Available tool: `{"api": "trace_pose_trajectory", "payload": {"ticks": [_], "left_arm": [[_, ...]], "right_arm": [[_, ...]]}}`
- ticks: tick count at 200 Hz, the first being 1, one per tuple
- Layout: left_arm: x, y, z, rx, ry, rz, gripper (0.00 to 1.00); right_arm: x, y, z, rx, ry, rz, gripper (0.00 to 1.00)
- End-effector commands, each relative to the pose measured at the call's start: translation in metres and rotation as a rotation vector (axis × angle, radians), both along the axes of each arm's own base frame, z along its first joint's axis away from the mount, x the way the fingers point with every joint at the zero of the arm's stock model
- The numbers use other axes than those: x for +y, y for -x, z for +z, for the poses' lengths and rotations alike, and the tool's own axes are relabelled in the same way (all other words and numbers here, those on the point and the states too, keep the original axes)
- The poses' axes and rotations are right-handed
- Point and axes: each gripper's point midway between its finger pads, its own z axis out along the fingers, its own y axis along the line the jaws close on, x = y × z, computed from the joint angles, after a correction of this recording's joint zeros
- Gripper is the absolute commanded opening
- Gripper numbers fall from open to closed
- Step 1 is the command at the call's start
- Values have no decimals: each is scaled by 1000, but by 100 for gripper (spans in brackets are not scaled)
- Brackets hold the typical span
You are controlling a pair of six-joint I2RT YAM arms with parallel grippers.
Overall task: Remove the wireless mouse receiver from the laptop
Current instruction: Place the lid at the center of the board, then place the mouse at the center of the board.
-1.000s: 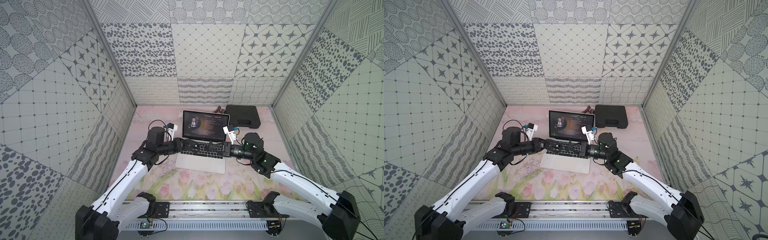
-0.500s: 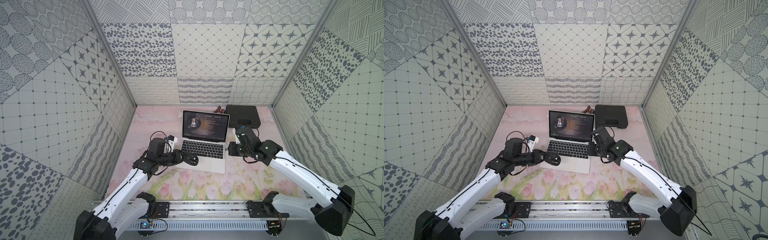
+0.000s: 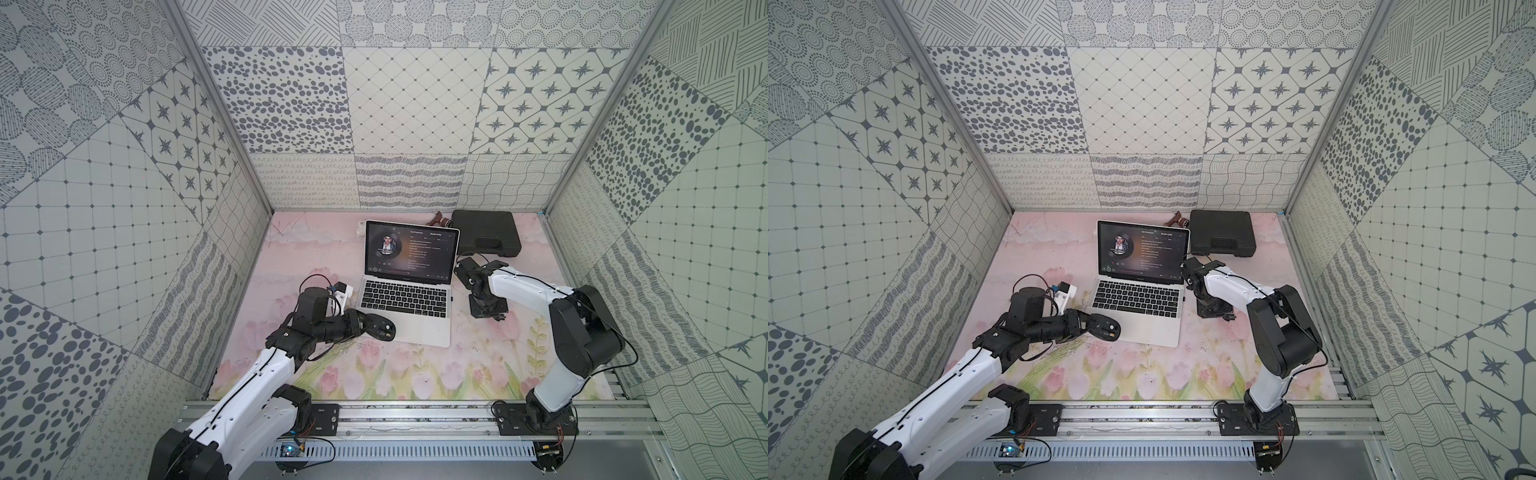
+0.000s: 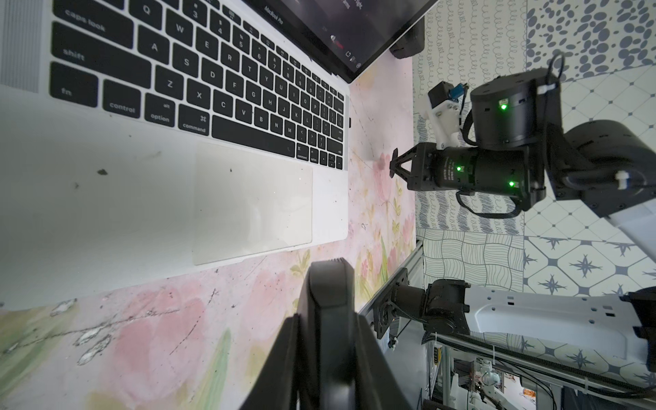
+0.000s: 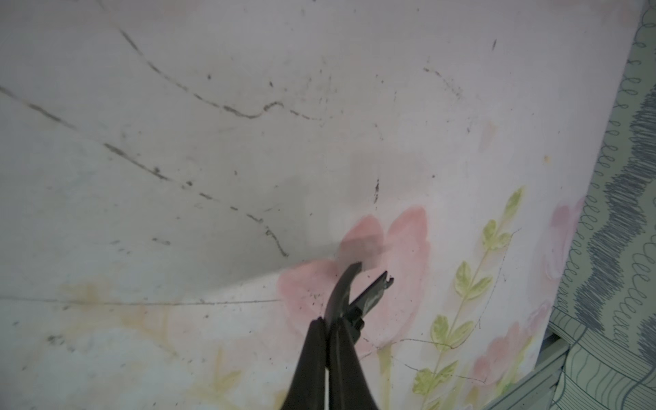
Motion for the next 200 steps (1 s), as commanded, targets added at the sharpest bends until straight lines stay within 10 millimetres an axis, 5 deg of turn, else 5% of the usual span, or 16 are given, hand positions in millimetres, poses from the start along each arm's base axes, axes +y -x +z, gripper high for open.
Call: {"api": "trace_pose_trajectory", "payload": {"ticks": [1, 32, 72, 91, 135, 183, 200], "left_arm": [[-7, -2, 0, -5, 83, -8, 0], [-8, 11, -25, 53, 112, 7, 0], [-4, 22, -43, 72, 100, 23, 0], [-5, 23, -48, 85, 95, 19, 0], [-8, 25, -57, 116, 84, 3, 0], [-8, 32, -66, 144, 82, 9, 0], [-8, 34, -66, 148, 85, 11, 0]], "right_arm": [[-9, -11, -4, 16, 72, 30, 0], [-8, -12, -15, 44, 73, 42, 1], [7, -7, -12, 19, -52, 51, 56], [17, -6, -1, -16, -136, 57, 69], [50, -17, 41, -191, -346, 265, 74], [114, -5, 69, -397, -592, 862, 72], [114, -14, 72, -430, -520, 954, 72]]}}
